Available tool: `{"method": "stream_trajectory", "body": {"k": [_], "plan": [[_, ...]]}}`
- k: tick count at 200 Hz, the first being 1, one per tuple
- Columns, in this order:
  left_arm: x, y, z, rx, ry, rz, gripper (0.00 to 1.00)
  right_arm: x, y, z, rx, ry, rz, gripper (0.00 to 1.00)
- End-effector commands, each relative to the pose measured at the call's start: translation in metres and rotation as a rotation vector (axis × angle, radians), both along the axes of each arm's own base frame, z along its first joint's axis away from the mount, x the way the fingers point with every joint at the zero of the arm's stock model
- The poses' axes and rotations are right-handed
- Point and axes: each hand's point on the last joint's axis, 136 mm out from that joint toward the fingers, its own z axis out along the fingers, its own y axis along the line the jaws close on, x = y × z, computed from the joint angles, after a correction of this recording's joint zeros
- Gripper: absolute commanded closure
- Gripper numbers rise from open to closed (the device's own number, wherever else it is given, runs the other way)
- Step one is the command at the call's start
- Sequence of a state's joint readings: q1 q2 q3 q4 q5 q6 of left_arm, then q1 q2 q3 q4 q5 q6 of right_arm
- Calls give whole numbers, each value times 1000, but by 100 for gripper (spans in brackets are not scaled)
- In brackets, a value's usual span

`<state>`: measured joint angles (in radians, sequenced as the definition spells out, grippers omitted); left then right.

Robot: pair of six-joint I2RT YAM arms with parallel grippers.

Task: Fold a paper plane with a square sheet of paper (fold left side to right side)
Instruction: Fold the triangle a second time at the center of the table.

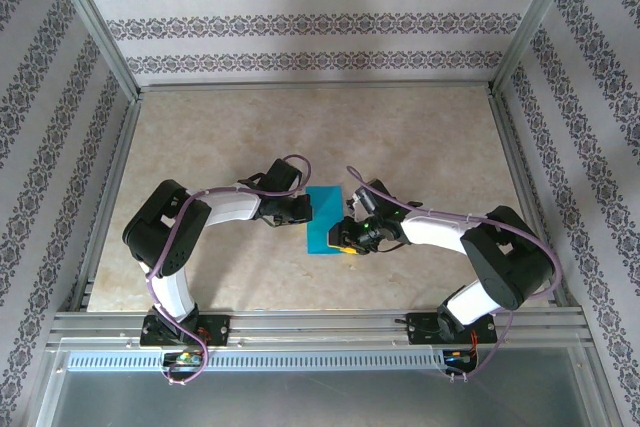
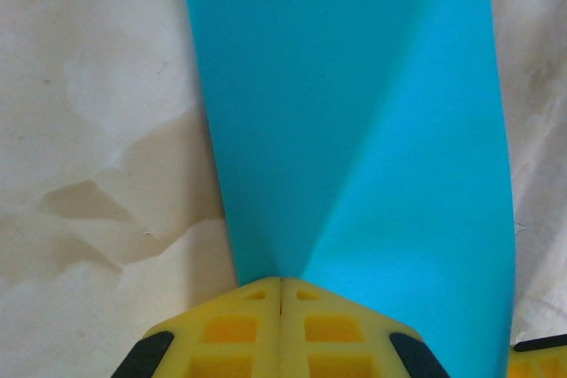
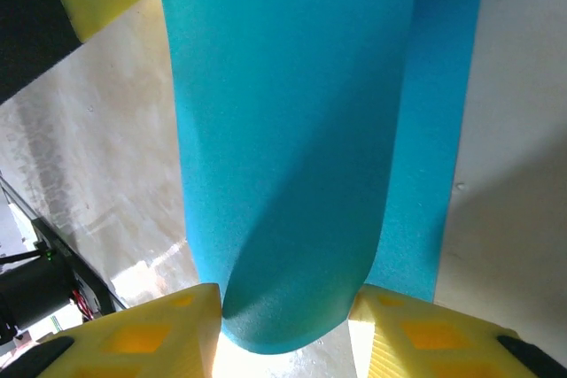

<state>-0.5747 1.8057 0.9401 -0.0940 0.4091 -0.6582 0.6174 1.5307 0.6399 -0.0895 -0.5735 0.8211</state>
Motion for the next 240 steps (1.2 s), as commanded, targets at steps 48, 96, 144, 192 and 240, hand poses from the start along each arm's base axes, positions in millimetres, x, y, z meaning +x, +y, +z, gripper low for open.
{"method": "stream_trajectory", "body": {"k": [48,96,144,192,240], "plan": [[-16,11,-22,65,44,-16,97,21,2,9,48,-76,-5,48],[-15,11,-21,65,40,-19,97,43,5,16,116,-101,-3,47],[-14,10,-19,62,29,-21,97,64,5,16,136,-117,-14,48],[-13,8,-16,46,18,-18,97,82,0,7,125,-107,-49,53],[-11,7,-12,36,3,-25,96,90,-5,1,111,-104,-62,61]]}}
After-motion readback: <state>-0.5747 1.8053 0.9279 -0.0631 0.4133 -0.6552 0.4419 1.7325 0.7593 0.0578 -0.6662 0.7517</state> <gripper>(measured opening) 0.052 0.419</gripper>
